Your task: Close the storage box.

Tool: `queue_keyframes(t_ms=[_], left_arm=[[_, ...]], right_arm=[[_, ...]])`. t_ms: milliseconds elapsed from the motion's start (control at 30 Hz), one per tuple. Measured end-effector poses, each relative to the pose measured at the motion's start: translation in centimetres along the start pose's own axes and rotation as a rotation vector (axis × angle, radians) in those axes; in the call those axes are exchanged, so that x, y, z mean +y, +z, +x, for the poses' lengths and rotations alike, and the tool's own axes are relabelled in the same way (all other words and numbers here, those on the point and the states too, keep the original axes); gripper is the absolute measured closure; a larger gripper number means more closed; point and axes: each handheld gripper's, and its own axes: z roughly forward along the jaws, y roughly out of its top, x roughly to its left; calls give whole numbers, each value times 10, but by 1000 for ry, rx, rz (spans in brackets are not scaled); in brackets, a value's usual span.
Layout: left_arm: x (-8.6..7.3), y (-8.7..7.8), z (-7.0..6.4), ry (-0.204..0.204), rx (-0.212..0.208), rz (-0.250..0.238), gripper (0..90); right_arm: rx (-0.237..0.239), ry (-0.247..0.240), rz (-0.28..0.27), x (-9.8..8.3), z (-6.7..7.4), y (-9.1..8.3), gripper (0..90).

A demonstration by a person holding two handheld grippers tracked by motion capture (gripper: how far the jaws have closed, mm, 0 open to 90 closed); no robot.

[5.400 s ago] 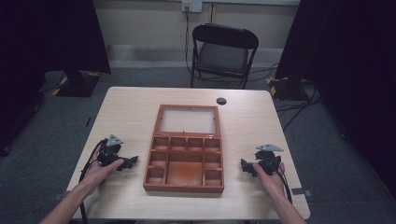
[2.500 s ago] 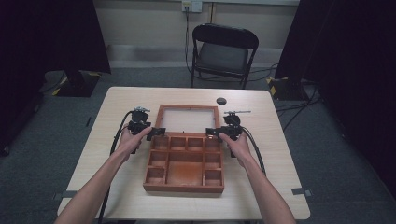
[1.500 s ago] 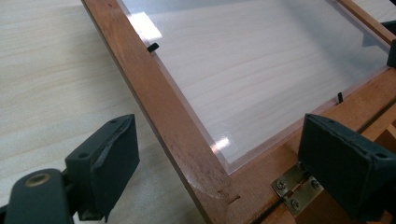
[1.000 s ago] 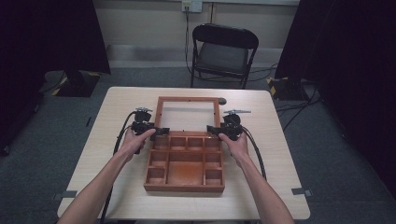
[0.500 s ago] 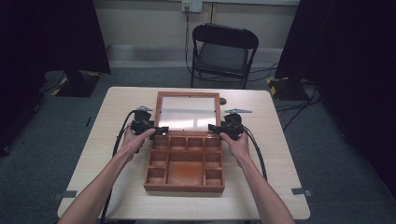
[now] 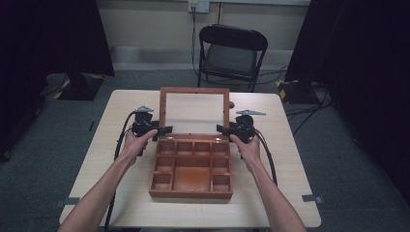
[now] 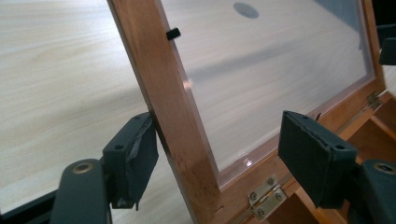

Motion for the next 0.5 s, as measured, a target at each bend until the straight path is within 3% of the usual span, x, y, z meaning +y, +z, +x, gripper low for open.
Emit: queue_keyframes(t_ms=[300,333,500], left_arm=[[3,-8,-2,11,-12,-23,315],[3,-11,-1,30,-24,-22,319],[3,-21,-2,47,-50,-36,355]], right_arm=[[21,0,-20,2,2,-10,377],[25,0,-25,2,2,-11,382],[41,-10,-52,1,5,-20,397]])
